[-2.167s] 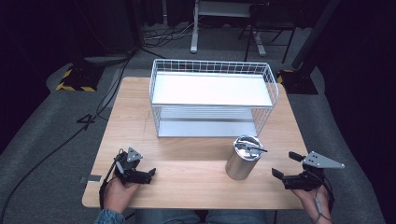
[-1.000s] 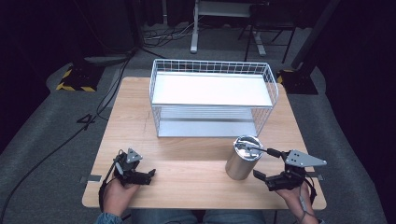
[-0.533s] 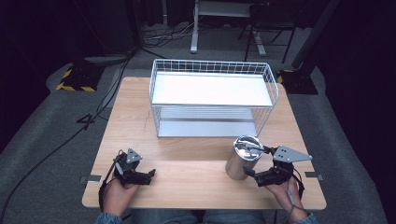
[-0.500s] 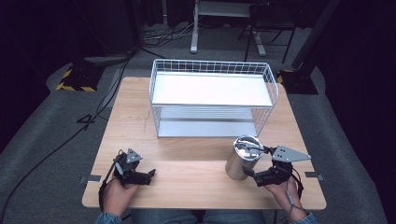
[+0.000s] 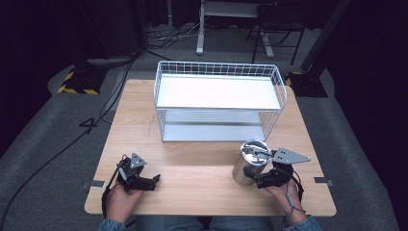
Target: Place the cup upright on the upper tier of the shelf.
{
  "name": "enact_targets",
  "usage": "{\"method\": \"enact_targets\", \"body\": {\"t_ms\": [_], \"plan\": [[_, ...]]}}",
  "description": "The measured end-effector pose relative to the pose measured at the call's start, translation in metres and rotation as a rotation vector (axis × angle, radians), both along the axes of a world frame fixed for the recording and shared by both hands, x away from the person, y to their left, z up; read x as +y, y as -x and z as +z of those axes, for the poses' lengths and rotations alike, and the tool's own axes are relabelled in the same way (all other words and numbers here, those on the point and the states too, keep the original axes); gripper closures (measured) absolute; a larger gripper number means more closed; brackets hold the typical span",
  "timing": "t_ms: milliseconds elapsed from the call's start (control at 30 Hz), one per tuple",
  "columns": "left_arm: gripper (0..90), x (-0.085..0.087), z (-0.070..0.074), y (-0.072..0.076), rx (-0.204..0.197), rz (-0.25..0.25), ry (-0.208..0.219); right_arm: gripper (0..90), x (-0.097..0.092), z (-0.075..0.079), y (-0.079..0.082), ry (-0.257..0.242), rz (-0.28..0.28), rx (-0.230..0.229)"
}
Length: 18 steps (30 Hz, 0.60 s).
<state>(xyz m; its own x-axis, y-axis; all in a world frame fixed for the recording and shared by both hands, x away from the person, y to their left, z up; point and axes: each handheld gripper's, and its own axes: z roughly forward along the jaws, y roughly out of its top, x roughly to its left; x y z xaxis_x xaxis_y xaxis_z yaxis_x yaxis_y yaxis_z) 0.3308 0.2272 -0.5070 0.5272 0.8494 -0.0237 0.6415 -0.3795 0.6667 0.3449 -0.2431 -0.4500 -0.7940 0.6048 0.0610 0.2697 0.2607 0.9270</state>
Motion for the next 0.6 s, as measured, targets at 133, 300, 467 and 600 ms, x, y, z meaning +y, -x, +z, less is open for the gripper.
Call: {"method": "enact_targets", "body": {"t_ms": [133, 300, 467, 600], "plan": [[0.4, 0.0000, 0.0001, 0.0001, 0.002, 0.000, 0.000, 0.5, 0.0024, -0.0034, -0.0015, -0.011, -0.004, -0.007], [0.4, 0.0000, 0.0000, 0.0001, 0.001, 0.001, 0.000, 0.9, 0.0038, -0.0087, -0.0034, -0.036, -0.006, -0.007], [0.4, 0.0000, 0.0000, 0.0000, 0.000, 0.000, 0.000, 1.5, 0.0037, -0.0098, -0.0033, -0.039, -0.002, -0.013], [0.4, 0.0000, 0.0000, 0.0000, 0.000, 0.000, 0.000, 2.5, 0.0035, -0.0094, -0.0023, -0.034, -0.002, -0.027]]}}
